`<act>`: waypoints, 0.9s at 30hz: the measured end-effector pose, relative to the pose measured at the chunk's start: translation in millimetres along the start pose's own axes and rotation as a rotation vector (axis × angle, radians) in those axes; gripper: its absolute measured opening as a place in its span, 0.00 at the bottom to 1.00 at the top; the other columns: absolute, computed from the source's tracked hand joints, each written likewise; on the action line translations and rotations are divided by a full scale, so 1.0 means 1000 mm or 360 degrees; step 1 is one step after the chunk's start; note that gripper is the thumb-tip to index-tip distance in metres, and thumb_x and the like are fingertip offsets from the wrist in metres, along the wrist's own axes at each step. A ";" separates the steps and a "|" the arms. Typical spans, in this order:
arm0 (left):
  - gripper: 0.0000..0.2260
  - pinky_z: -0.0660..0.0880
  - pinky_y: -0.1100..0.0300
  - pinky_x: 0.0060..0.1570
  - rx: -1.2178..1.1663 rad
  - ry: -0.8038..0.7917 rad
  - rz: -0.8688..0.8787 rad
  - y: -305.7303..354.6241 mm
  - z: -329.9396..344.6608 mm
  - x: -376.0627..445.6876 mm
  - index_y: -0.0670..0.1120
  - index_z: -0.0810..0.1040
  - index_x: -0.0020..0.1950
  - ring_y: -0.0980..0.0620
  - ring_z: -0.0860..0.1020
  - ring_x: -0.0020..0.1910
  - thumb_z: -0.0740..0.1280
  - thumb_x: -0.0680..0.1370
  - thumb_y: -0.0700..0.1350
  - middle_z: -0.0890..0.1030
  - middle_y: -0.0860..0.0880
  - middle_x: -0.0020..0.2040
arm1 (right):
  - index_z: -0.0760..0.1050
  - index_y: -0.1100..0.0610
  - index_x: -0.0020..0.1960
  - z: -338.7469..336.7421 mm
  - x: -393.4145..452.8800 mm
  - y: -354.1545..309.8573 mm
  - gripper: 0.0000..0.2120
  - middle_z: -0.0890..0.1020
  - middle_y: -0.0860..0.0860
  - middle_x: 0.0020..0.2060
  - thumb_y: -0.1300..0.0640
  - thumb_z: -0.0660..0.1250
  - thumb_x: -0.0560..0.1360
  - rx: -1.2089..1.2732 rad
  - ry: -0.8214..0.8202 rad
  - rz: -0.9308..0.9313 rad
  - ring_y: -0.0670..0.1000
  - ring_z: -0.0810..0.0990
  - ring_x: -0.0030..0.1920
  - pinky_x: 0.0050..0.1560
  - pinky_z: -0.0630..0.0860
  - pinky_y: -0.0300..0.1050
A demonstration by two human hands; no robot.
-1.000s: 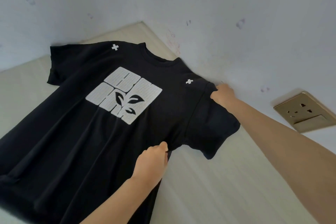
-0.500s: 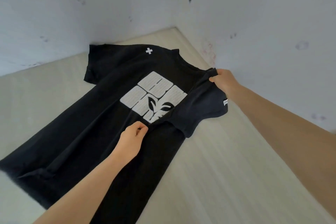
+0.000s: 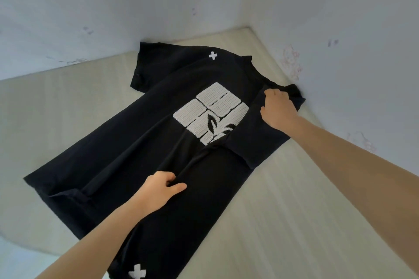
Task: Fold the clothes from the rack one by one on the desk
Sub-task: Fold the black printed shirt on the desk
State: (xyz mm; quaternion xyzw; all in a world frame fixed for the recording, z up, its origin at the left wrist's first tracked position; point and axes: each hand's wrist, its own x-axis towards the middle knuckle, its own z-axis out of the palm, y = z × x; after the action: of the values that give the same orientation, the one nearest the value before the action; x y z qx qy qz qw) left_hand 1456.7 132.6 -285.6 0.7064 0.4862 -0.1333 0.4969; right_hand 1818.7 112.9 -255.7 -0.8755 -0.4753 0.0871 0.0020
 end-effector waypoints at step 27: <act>0.06 0.77 0.64 0.49 -0.0052 0.0899 0.0741 0.118 0.021 0.075 0.50 0.78 0.54 0.61 0.78 0.44 0.63 0.80 0.42 0.79 0.57 0.46 | 0.76 0.62 0.55 -0.014 0.022 0.036 0.11 0.78 0.55 0.45 0.55 0.62 0.80 0.0953 -0.0041 0.0285 0.56 0.77 0.51 0.48 0.69 0.45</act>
State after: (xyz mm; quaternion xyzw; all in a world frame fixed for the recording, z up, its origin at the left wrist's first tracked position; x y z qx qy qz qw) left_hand 1596.8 152.7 -278.3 0.7991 0.4324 0.1914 0.3712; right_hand 1862.7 112.6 -248.7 -0.8733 -0.3495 0.2341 0.2459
